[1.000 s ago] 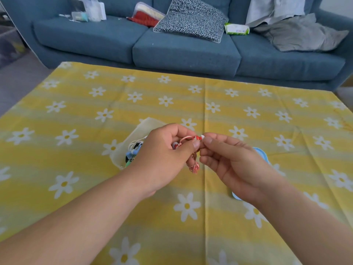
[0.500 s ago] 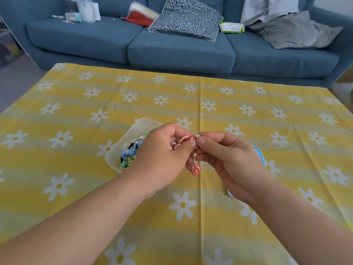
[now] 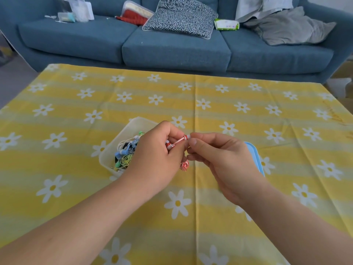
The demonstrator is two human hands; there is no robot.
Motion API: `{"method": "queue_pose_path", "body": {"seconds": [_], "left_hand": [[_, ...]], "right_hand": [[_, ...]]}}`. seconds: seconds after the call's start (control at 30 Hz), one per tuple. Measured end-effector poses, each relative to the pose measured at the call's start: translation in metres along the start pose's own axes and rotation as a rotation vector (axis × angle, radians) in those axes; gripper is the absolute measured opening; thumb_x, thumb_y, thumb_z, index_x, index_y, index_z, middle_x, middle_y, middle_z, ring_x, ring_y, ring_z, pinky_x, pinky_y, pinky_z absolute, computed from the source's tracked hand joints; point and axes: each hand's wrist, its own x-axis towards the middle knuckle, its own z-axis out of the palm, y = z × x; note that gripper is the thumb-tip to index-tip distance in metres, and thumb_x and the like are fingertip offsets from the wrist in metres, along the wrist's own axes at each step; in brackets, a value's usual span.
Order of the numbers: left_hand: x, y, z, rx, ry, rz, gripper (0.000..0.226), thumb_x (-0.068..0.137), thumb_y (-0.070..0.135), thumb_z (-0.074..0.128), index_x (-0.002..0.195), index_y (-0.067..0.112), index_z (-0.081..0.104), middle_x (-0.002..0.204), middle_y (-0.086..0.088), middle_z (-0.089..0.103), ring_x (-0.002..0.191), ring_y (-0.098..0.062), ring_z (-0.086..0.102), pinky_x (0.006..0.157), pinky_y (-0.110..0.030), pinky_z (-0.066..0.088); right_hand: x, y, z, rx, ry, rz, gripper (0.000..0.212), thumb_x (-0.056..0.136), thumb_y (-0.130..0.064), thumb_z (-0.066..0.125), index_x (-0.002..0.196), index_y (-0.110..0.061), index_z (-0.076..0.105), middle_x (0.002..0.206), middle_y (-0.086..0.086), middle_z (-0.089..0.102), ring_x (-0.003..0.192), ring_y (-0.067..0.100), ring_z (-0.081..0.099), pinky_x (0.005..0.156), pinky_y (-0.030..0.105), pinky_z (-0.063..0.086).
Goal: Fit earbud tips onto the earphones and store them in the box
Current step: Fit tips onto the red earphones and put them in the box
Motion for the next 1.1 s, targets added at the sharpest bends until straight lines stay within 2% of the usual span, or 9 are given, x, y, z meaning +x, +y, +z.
{"method": "queue_pose_path", "body": {"seconds": [0.1, 0.2, 0.37, 0.5, 0.6, 0.67, 0.73, 0.83, 1.1], "left_hand": [[0.000, 0.003, -0.002, 0.053, -0.027, 0.055, 0.011, 0.096, 0.013, 0.069, 0.090, 0.018, 0.062, 0.071, 0.004, 0.072, 0.056, -0.010, 0.068, 0.061, -0.032, 0.059], [-0.001, 0.006, -0.004, 0.132, -0.064, 0.153, 0.009, 0.096, 0.008, 0.067, 0.092, 0.015, 0.063, 0.076, 0.007, 0.071, 0.060, -0.008, 0.069, 0.060, -0.026, 0.058], [-0.005, 0.010, -0.005, 0.181, -0.078, 0.204, 0.009, 0.096, 0.005, 0.065, 0.091, 0.013, 0.064, 0.079, 0.004, 0.069, 0.063, -0.013, 0.071, 0.057, -0.020, 0.054], [-0.005, 0.010, -0.004, 0.196, -0.096, 0.222, 0.011, 0.096, 0.008, 0.066, 0.091, 0.018, 0.064, 0.079, 0.008, 0.071, 0.063, -0.015, 0.071, 0.061, -0.031, 0.055], [-0.006, 0.013, -0.001, 0.138, -0.100, 0.183, 0.010, 0.096, 0.007, 0.067, 0.090, 0.015, 0.065, 0.076, 0.006, 0.070, 0.059, -0.013, 0.070, 0.054, -0.019, 0.053], [-0.007, 0.014, 0.000, 0.161, -0.085, 0.191, 0.011, 0.095, 0.010, 0.069, 0.090, 0.020, 0.065, 0.079, 0.013, 0.071, 0.066, -0.007, 0.070, 0.058, -0.014, 0.051], [-0.006, 0.013, 0.001, 0.160, -0.076, 0.185, 0.015, 0.095, 0.012, 0.069, 0.089, 0.025, 0.064, 0.079, 0.015, 0.072, 0.070, -0.006, 0.070, 0.064, -0.022, 0.056], [-0.006, 0.013, 0.003, 0.106, -0.087, 0.144, 0.015, 0.095, 0.012, 0.068, 0.089, 0.024, 0.063, 0.075, 0.008, 0.073, 0.066, -0.010, 0.073, 0.067, -0.036, 0.059], [-0.005, 0.014, 0.009, 0.055, -0.106, 0.090, 0.010, 0.095, 0.012, 0.068, 0.091, 0.020, 0.065, 0.071, 0.006, 0.073, 0.064, -0.014, 0.072, 0.066, -0.038, 0.060]], "right_hand": [[0.001, -0.003, -0.004, -0.013, -0.028, -0.024, 0.009, 0.090, -0.004, 0.072, 0.096, 0.002, 0.076, 0.083, 0.014, 0.076, 0.075, 0.023, 0.071, 0.076, 0.031, 0.060], [0.003, -0.007, -0.008, 0.082, -0.120, 0.072, 0.009, 0.090, -0.005, 0.069, 0.094, 0.002, 0.073, 0.079, 0.013, 0.072, 0.073, 0.021, 0.067, 0.072, 0.029, 0.059], [0.007, -0.010, -0.016, 0.134, -0.209, 0.167, 0.027, 0.083, -0.009, 0.069, 0.106, 0.005, 0.069, 0.082, 0.012, 0.072, 0.070, 0.016, 0.067, 0.067, 0.026, 0.059], [0.009, -0.012, -0.022, 0.063, -0.218, 0.091, 0.027, 0.079, -0.010, 0.072, 0.101, 0.006, 0.071, 0.085, 0.018, 0.072, 0.070, 0.019, 0.066, 0.066, 0.028, 0.058], [0.009, -0.013, -0.023, 0.099, -0.185, 0.052, 0.024, 0.076, -0.005, 0.071, 0.097, 0.005, 0.071, 0.077, 0.018, 0.072, 0.065, 0.021, 0.069, 0.064, 0.028, 0.058], [0.009, -0.013, -0.023, 0.125, -0.154, 0.043, 0.020, 0.074, -0.002, 0.072, 0.094, 0.003, 0.070, 0.074, 0.018, 0.072, 0.064, 0.023, 0.070, 0.064, 0.028, 0.059], [0.009, -0.012, -0.025, 0.117, -0.148, 0.036, 0.016, 0.074, -0.001, 0.073, 0.089, 0.001, 0.071, 0.075, 0.018, 0.072, 0.066, 0.023, 0.071, 0.065, 0.029, 0.059], [0.010, -0.013, -0.028, 0.105, -0.170, 0.035, 0.016, 0.074, -0.003, 0.073, 0.089, 0.003, 0.071, 0.081, 0.020, 0.072, 0.069, 0.025, 0.070, 0.070, 0.030, 0.060], [0.012, -0.010, -0.034, 0.098, -0.255, 0.049, 0.013, 0.080, -0.004, 0.068, 0.089, 0.005, 0.068, 0.079, 0.017, 0.071, 0.070, 0.023, 0.069, 0.070, 0.028, 0.059]]}}
